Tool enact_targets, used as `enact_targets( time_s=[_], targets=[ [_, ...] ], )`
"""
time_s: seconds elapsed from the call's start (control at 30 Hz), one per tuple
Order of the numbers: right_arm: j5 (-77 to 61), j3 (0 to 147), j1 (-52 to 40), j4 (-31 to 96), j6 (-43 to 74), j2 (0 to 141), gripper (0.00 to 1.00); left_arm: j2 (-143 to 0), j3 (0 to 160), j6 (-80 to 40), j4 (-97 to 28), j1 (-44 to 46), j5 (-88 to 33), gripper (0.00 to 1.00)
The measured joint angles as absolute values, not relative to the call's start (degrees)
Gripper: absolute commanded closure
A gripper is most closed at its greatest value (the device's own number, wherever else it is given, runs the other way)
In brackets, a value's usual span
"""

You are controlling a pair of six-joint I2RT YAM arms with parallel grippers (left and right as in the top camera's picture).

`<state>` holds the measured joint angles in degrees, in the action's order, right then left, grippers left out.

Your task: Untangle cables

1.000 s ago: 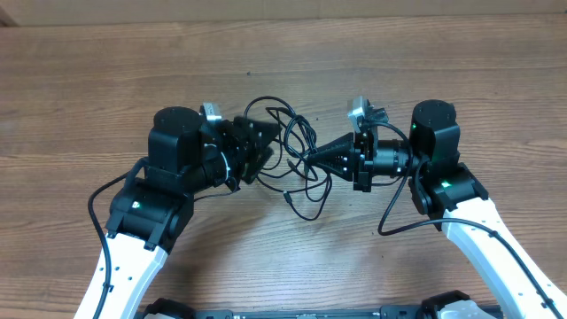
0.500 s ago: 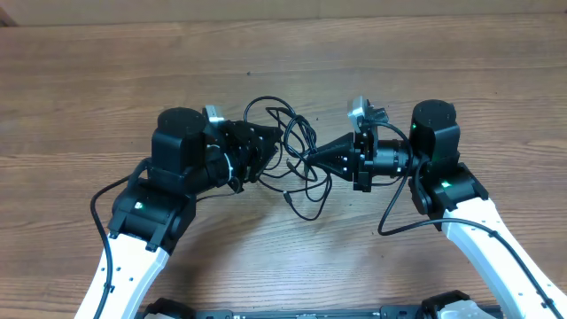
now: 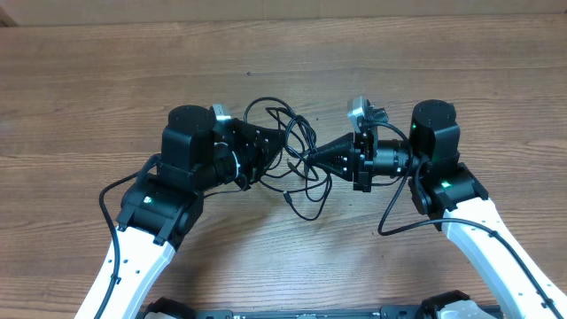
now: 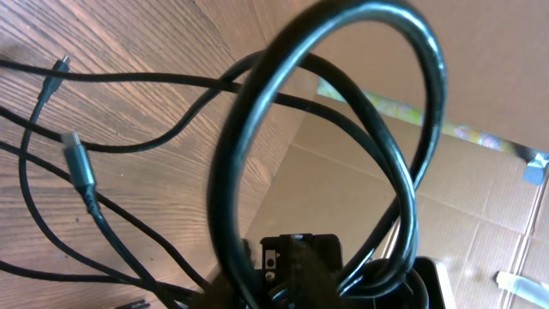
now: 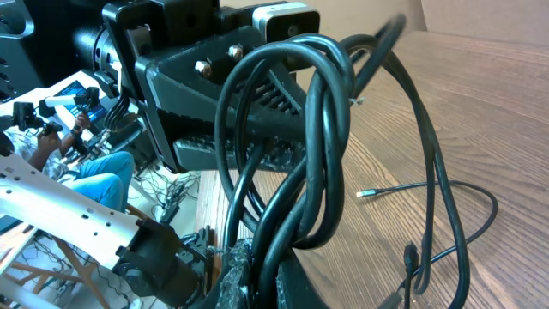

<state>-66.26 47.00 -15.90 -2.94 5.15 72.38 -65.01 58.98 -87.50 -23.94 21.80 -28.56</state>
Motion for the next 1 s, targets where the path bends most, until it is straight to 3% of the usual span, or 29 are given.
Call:
enact_targets(
  time_s=[0.33, 0.73, 1.0],
  targets=[
    [-66.57, 47.00, -15.90, -2.94, 5.17, 72.38, 0.96, -65.01, 58.98, -87.99, -23.53, 21.30, -28.49, 0.96],
    [-66.57, 47.00, -15.90, -2.39, 5.15, 72.38, 0.96, -65.01, 58.98, -94.04, -23.55, 9.45, -34.24, 0.95],
    [-66.61, 47.00, -15.90, -2.35, 5.17, 72.38, 0.96, -65.01, 58.98, -101.91, -23.55, 6.15, -35.62, 0.96]
  ],
)
